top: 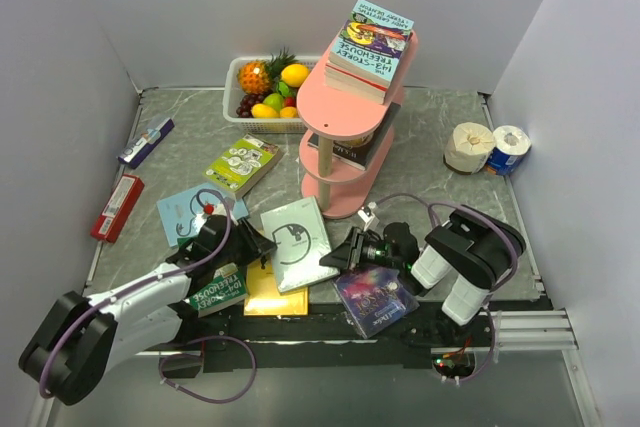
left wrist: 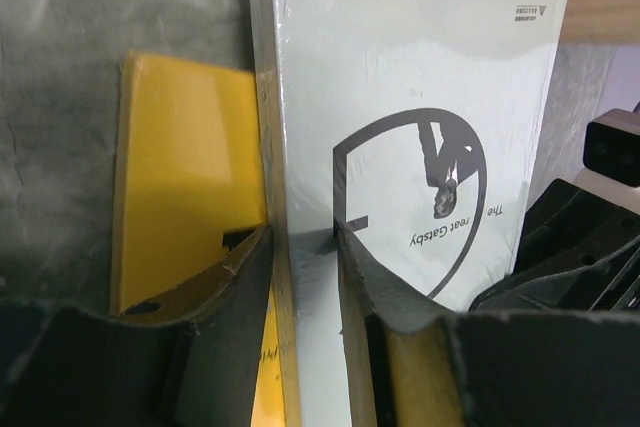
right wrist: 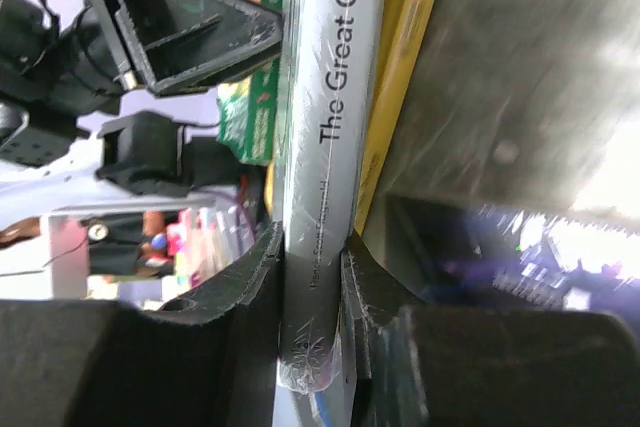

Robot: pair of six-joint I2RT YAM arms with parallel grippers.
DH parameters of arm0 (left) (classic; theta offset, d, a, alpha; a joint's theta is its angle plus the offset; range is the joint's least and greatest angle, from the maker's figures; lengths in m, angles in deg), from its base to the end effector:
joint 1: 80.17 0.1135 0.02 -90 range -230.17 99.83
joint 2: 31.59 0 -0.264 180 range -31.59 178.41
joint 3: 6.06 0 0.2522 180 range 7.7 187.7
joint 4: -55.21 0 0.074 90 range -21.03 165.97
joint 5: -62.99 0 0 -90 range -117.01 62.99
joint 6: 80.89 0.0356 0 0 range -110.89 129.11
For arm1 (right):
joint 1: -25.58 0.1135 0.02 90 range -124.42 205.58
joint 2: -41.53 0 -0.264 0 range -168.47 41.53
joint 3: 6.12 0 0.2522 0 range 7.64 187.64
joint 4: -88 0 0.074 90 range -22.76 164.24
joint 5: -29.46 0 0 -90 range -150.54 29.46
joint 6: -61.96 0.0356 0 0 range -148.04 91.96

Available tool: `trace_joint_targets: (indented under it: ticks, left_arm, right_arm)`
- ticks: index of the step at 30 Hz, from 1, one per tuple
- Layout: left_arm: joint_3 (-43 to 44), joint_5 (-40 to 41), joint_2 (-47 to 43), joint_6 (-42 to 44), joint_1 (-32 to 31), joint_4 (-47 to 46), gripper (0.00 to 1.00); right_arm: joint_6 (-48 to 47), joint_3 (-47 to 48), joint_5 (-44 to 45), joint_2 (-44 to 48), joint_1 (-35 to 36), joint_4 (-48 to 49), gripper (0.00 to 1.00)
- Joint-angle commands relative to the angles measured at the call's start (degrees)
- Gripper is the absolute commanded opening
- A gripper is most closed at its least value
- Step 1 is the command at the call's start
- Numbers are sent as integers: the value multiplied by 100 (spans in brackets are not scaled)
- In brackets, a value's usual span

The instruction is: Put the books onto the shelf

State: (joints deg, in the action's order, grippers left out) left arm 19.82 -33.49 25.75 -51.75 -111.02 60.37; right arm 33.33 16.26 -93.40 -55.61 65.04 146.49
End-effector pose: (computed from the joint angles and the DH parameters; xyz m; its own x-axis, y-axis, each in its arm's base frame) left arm 0.1529 -0.0960 0.1389 -0.7623 -0.5555 -0.3320 -0.1613 0.6599 -0.7338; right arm 0.1567 0.1540 0.1030 -0.9252 0.1934 -0.3265 -0.2586 0.3084 0.9154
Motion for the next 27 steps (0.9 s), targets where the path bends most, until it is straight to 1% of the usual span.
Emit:
trace_joint_targets:
  ticks: [1, 3, 4, 6, 7, 8, 9, 10, 11, 13, 14, 16, 17, 18, 19, 21, 23, 24, 25, 27]
  left_arm:
    - [140, 146, -345, 197, -70, 1156, 38]
    - [273, 235, -513, 267, -70, 1369, 39]
    - [404, 322, -661, 294, -70, 1466, 39]
    - [536, 419, -785, 364, -70, 1712, 40]
    - [650, 489, -890, 382, -70, 1800, 40]
    - [712, 516, -935, 417, -70, 1922, 40]
    - [765, 542, -979, 435, -61, 1976, 41]
    - [861, 569, -1049, 461, -61, 2002, 41]
    - [914, 595, -1084, 470, -53, 2037, 41]
    - [1046, 630, -1163, 487, -53, 2117, 41]
    - [1090, 630, -1181, 496, -53, 2134, 41]
    - [1213, 630, -1208, 522, -35, 2205, 41]
    - [1249, 622, -1217, 549, -35, 2240, 41]
    - [1345, 630, -1251, 566, -26, 2336, 41]
    - [1407, 630, -1260, 619, -26, 2389, 41]
    - [1538, 630, -1313, 663, -35, 2494, 41]
    - [1618, 806, -1375, 707, -35, 2609, 42]
    - [1679, 824, -1418, 725, -26, 2626, 42]
    - [1706, 833, -1436, 725, -18, 2670, 42]
    - [1793, 841, -1463, 716, -26, 2671, 42]
  right_arm:
    - [-125, -352, -1213, 762, 325, 222, 0]
    - [-361, -335, -1240, 1414, 360, -584, 0]
    - [-501, -248, -1179, 2261, 386, -1703, 0]
    - [-1177, -29, -951, 3258, 457, -3341, 0]
    - [-1423, 303, -541, 4220, 596, -4985, 0]
    - [-1817, 481, -354, 4648, 641, -5654, 0]
    - [-1951, 630, -239, 5017, 668, -6148, 0]
    - [-2057, 945, -3, 5595, 651, -6675, 0]
    - [-2284, 1122, 130, 5836, 659, -7611, 0]
    - [-2409, 1500, 341, 6345, 659, -8224, 0]
    - [-2479, 1606, 411, 6470, 659, -8697, 0]
    - [-2506, 1922, 439, 6725, 659, -8981, 0]
    - [-2585, 2046, 534, 6778, 659, -9339, 0]
    - [-2638, 2186, 587, 6814, 650, -9500, 0]
    - [-2690, 2501, 684, 6910, 650, -9719, 0]
    - [-2796, 2819, 1026, 7016, 659, -10210, 0]
    - [-2779, 3285, 1351, 7183, 650, -10519, 0]
    - [-2744, 3408, 1692, 7253, 650, -10756, 0]
    - [-2683, 3635, 1843, 7366, 650, -10836, 0]
    - [-2455, 3778, 2334, 7525, 650, -10977, 0]
